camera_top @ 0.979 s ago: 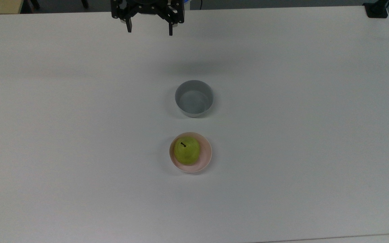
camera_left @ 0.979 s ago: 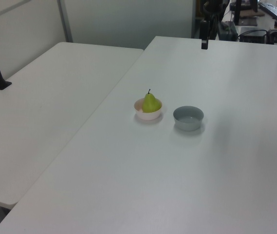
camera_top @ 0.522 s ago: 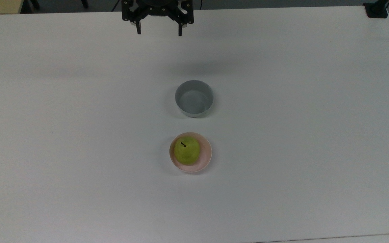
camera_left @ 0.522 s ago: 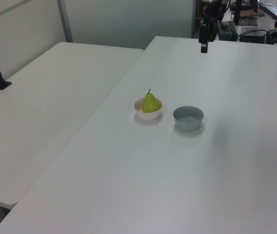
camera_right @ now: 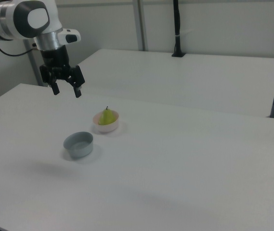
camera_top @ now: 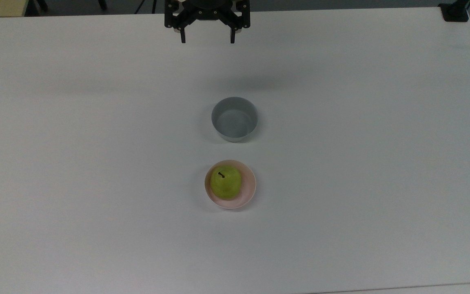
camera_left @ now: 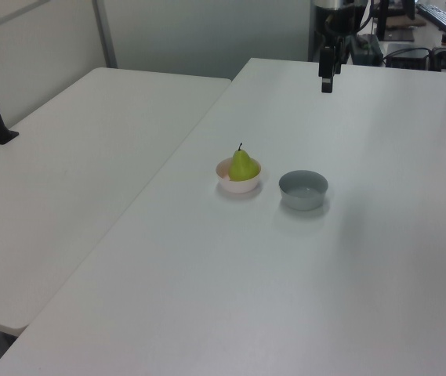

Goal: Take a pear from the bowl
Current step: 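Move the open gripper over the pink bowl and lower onto the pear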

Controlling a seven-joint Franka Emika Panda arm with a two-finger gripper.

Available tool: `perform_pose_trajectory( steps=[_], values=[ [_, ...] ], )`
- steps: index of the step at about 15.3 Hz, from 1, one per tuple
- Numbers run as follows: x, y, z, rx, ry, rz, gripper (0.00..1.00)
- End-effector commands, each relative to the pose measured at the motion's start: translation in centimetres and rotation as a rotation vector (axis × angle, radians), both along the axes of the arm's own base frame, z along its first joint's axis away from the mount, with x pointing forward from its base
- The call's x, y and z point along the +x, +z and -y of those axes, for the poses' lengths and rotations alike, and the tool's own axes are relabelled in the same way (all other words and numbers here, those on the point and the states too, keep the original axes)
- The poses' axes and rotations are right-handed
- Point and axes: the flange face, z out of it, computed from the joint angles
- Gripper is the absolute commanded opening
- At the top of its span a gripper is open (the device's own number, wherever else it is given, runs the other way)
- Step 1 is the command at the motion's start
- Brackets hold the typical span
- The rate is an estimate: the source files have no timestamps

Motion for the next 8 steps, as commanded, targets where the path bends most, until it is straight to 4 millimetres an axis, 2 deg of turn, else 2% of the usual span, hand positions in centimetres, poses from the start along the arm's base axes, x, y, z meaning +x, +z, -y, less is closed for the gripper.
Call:
perform_pose_trajectory(
  steps=[1, 3, 8],
  values=[
    [0.2, -0.4, 0.1, -0.004, 0.027, 0.016, 1.0],
    [0.6, -0.7, -0.1, 0.003, 0.028, 0.032, 1.0],
    [2.7, -3.2, -0.5, 0.013, 0.028, 0.059, 1.0]
  ],
)
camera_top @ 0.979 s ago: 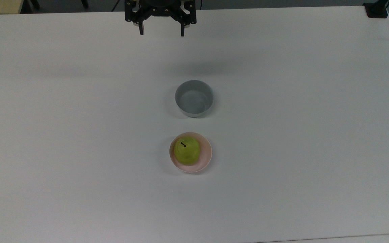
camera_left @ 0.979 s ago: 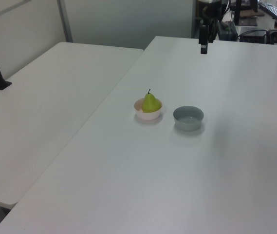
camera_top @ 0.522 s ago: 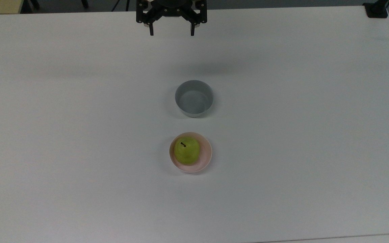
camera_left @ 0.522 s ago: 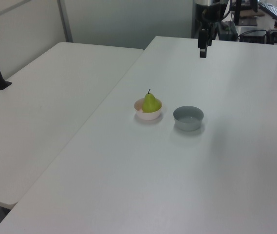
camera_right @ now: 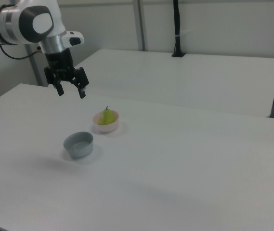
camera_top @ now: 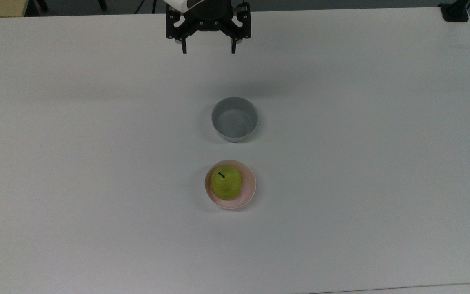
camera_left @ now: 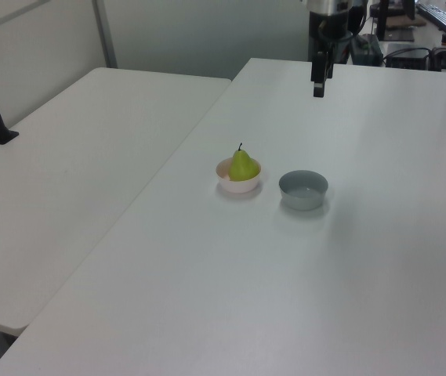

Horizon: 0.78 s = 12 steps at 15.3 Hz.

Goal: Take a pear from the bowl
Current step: 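Move the open gripper over the pink bowl and lower onto the pear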

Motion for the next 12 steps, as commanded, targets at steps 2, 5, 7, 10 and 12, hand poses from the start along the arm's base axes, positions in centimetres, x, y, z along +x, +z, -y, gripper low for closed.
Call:
perform_pose_trajectory(
  steps=[2, 5, 7, 10, 12],
  values=[
    [2.3, -2.8, -0.4, 0.014, 0.015, 0.053, 1.0],
    [4.1, -5.0, -0.7, 0.018, 0.021, 0.096, 1.0],
    [5.4, -6.7, -0.9, 0.019, 0.032, 0.124, 1.0],
    [7.2, -9.8, -1.3, 0.012, 0.044, 0.165, 1.0],
    [8.0, -11.5, -1.4, 0.012, 0.048, 0.184, 1.0]
  ],
)
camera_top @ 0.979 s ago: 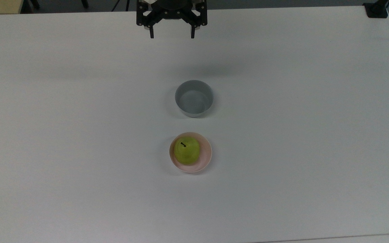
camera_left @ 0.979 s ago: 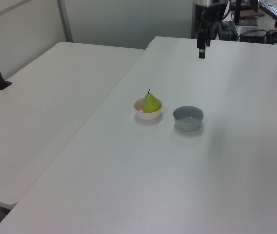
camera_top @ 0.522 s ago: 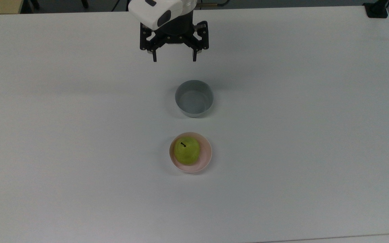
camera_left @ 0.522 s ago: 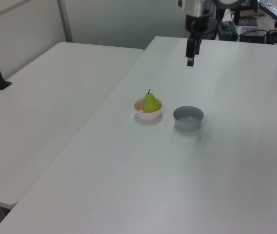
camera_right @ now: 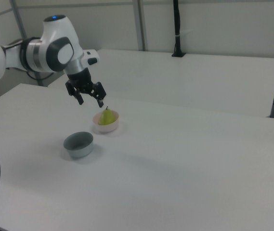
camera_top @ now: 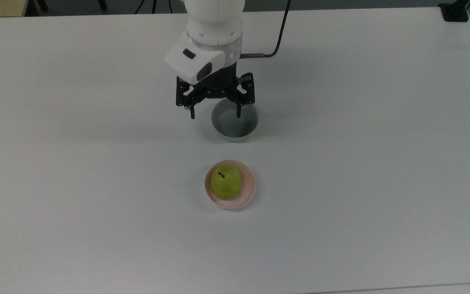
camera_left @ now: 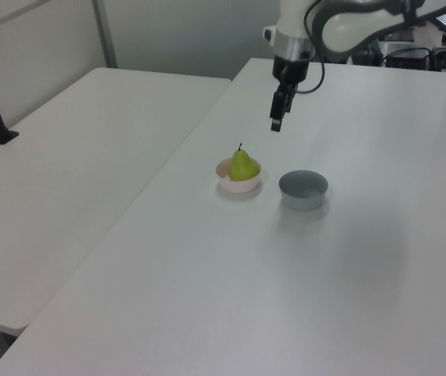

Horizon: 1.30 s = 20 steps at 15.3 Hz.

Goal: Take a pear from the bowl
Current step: 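Move the open gripper over the pink bowl and lower onto the pear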

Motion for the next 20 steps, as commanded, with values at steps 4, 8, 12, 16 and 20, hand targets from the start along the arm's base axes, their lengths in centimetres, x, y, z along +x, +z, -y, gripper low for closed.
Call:
perform_pose_trajectory(
  steps=[4, 8, 12, 16, 20],
  values=[
    [2.6, -4.7, -0.5, -0.02, 0.043, 0.086, 1.0],
    [3.8, -7.6, -0.8, -0.013, 0.046, 0.133, 1.0],
    [4.5, -9.4, -1.0, -0.008, 0.051, 0.166, 1.0],
    [5.1, -10.4, -1.2, 0.002, 0.054, 0.216, 1.0],
    [5.3, -11.7, -2.3, 0.007, 0.072, 0.237, 1.0]
  ],
)
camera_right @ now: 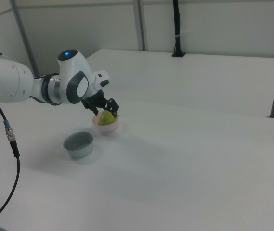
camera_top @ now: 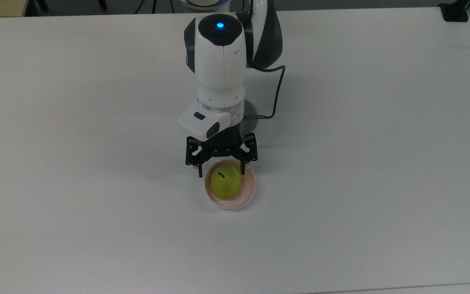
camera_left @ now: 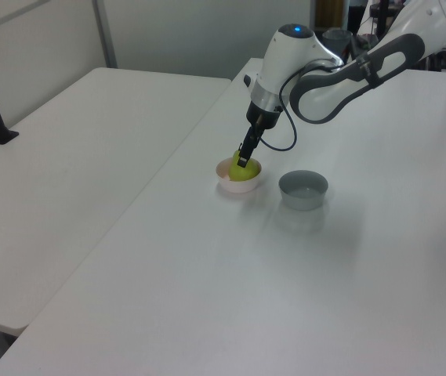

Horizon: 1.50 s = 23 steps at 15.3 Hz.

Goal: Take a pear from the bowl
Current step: 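Close the gripper around the green pear in the pink bowl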

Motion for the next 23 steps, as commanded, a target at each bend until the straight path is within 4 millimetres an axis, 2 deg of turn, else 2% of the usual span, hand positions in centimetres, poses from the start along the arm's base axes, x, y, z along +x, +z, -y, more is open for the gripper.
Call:
perform_pose_trajectory(
  steps=[1, 4, 11, 18, 23],
  values=[
    [0.2, -1.0, -1.6, -0.01, 0.037, 0.04, 1.0],
    [0.3, -1.8, -1.7, -0.01, 0.041, 0.04, 1.0],
    [0.4, -1.9, -1.4, -0.023, 0.046, 0.042, 1.0],
    [0.4, -2.8, -1.2, -0.042, 0.054, 0.032, 0.95],
    [0.3, -2.9, -1.5, -0.042, 0.058, 0.029, 0.83]
  ],
)
